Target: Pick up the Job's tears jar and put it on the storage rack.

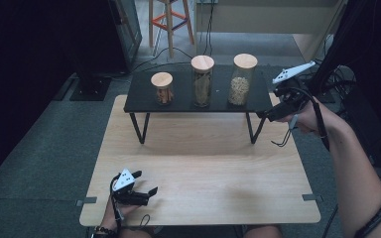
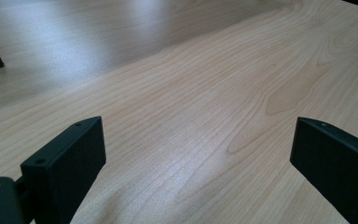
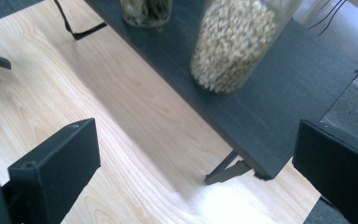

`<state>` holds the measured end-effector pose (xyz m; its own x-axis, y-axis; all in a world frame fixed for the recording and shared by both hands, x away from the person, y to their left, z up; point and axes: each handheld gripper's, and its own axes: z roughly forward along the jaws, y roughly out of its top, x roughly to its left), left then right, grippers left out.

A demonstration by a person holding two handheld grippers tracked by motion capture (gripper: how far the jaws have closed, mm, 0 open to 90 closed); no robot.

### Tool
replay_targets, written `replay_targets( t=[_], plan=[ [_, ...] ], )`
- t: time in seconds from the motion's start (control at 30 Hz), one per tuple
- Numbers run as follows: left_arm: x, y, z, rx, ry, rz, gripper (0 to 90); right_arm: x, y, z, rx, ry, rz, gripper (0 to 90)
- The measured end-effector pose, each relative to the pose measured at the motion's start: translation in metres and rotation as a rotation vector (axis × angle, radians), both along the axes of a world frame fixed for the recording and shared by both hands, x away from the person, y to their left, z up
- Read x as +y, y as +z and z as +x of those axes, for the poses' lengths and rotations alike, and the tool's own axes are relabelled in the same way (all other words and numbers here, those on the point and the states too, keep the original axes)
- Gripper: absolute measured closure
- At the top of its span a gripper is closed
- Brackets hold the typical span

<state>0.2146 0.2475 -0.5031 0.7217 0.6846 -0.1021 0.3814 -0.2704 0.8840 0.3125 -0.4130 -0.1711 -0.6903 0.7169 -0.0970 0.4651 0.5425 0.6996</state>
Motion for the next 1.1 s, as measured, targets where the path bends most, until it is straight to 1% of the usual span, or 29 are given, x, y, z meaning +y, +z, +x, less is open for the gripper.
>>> replay_targets(
  t=[0.23,0.43,0.6,0.73,1.1],
  plan=[
    [0.0,0.0,0.0,0.001,-0.002,0.0,3.4,0.002,-0.013,-0.008,0.002,0.006,-0.023,0.5],
    [0.0,0.0,0.0,0.001,-0.001,-0.001,3.4,0.001,-0.021,-0.017,-0.007,0.024,-0.022,0.5],
    [0.0,0.0,0.0,0.0,-0.001,0.0,3.4,0.001,-0.028,-0.022,-0.011,0.022,-0.023,0.5],
    [0.0,0.0,0.0,-0.001,0.001,0.0,3.4,0.001,-0.033,-0.028,-0.022,0.023,-0.027,0.5],
    [-0.001,0.0,-0.001,-0.002,0.002,0.002,3.4,0.001,-0.054,-0.04,-0.032,0.039,-0.027,0.5]
  ],
)
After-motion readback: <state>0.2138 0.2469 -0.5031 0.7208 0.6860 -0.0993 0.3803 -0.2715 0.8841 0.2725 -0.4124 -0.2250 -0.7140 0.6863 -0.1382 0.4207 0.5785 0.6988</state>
